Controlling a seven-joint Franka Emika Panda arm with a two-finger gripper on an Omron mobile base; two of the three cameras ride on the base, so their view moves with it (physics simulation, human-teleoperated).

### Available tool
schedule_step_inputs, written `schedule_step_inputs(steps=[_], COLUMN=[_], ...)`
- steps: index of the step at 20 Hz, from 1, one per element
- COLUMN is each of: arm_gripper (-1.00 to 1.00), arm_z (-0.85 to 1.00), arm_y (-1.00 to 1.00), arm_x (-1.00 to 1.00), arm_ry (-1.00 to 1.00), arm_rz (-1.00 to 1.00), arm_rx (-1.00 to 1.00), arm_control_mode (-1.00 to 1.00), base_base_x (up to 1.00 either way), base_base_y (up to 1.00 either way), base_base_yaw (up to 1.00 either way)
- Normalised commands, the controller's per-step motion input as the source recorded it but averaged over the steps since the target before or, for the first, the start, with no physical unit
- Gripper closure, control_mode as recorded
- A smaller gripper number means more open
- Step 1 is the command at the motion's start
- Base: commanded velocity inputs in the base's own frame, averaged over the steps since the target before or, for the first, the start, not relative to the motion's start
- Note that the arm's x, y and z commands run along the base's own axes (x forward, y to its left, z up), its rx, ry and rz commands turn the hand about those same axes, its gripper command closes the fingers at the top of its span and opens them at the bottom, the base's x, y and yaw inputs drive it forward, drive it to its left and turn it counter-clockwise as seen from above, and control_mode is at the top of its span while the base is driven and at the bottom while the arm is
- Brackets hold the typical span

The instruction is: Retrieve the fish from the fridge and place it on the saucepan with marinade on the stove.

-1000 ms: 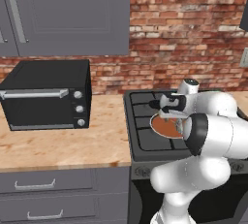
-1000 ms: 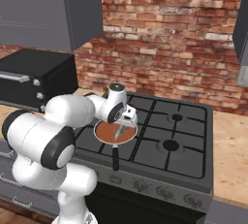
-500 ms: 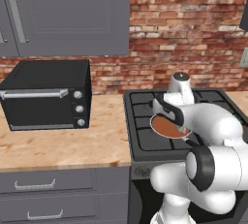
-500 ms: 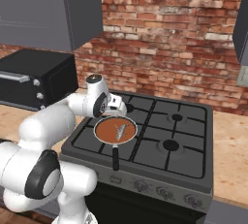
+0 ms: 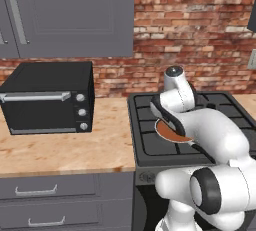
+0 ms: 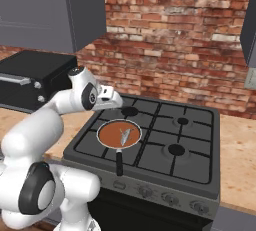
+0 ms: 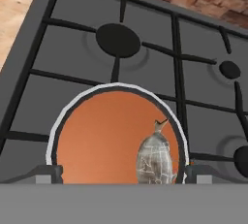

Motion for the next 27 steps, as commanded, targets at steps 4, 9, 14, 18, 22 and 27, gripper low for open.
schedule_step_inputs(steps=[4,9,14,18,22,27], arm_gripper=[-1.0,-1.0,-1.0,-1.0,-1.0,-1.0], arm_z=[0.42,0.26,0.41,-0.02,-0.28,-0.3], arm_y=[-0.19,-0.13,0.0,0.0,0.0,0.0], arm_x=[-0.7,-0.89,-0.65,-0.22,-0.12,0.0], arm_ry=[0.09,0.0,0.01,0.0,0.0,0.0], arm_rz=[-0.19,-0.18,-0.11,-0.05,-0.02,0.0], arm_rx=[0.01,0.12,0.11,0.12,0.1,0.04], arm_control_mode=[-1.0,-1.0,-1.0,-1.0,-1.0,-1.0], base_base_x=[0.0,0.0,0.0,0.0,0.0,0.0], base_base_y=[0.0,0.0,0.0,0.0,0.0,0.0], base_base_yaw=[0.0,0.0,0.0,0.0,0.0,0.0])
